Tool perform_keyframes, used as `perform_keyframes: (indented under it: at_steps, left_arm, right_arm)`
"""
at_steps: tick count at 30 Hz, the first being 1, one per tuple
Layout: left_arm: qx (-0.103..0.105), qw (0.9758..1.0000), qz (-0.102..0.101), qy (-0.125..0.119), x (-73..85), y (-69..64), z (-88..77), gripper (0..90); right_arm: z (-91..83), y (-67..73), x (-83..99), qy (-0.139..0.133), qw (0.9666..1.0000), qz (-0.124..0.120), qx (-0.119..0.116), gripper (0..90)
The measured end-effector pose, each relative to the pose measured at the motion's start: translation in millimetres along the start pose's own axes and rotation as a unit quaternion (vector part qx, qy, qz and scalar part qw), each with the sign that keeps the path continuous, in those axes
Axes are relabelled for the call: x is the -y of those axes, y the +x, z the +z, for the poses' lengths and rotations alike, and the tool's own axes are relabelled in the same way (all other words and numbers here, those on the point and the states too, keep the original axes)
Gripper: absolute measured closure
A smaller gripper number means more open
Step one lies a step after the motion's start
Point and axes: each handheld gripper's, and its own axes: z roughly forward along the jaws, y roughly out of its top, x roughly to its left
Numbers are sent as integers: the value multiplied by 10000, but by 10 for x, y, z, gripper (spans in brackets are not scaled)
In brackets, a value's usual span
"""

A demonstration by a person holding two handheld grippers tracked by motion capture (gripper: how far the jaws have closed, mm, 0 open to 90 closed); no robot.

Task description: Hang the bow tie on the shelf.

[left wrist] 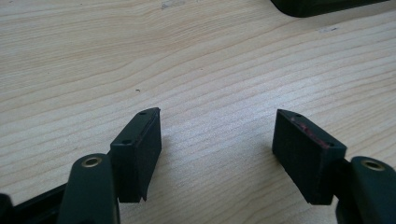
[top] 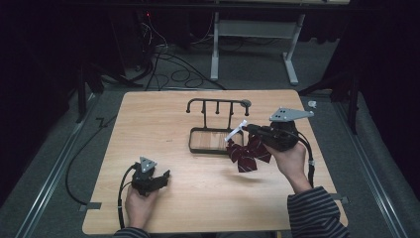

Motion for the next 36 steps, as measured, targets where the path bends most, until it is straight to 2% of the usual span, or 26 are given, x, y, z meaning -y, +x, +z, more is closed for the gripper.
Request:
perform_keyframes:
  at_steps: [13, 36]
  left_arm:
    - [13, 10000, -28, -13, 1, 3, 0, 330]
    - [58, 10000, -43, -16, 3, 12, -4, 328]
  right_arm:
    - [137, 21, -106, 44, 9999, 12, -142, 900]
    - [400, 159, -369, 165, 9991, -224, -306, 900]
